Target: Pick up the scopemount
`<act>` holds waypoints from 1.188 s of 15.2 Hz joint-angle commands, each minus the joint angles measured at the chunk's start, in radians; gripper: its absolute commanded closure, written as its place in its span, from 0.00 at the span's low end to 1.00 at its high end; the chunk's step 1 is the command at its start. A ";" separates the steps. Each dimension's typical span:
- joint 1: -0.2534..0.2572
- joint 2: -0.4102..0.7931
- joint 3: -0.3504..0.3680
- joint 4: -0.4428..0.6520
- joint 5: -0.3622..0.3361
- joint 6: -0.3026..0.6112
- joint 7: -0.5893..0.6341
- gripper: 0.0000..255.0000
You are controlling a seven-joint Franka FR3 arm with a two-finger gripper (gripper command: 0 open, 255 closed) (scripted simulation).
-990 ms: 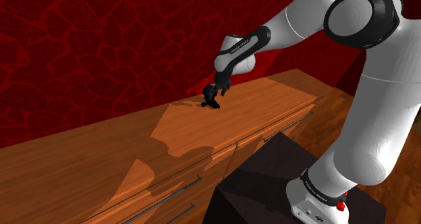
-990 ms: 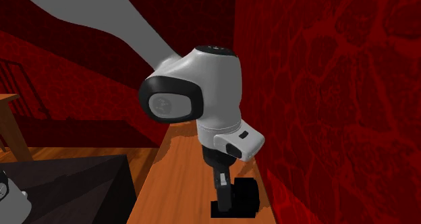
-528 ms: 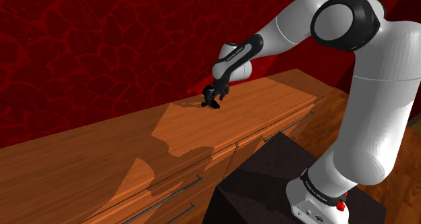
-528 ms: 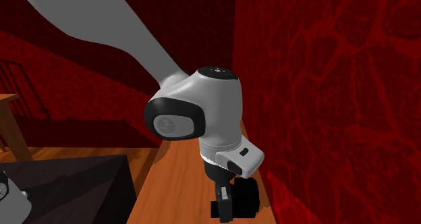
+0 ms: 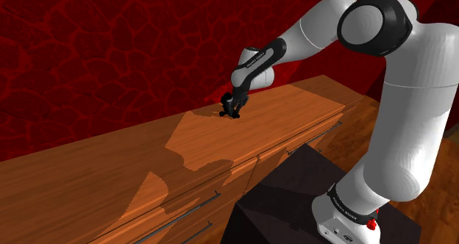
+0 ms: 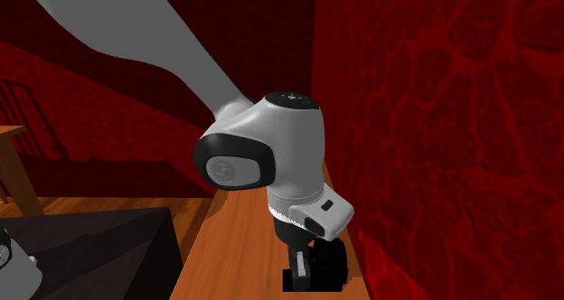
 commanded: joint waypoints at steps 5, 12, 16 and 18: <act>0.001 -0.023 -0.003 -0.004 -0.004 -0.020 0.003 1.00; 0.007 -0.097 -0.011 -0.001 -0.017 -0.096 0.014 1.00; 0.009 -0.136 -0.014 0.004 -0.025 -0.141 0.021 1.00; 0.010 -0.155 -0.016 0.009 -0.029 -0.164 0.024 1.00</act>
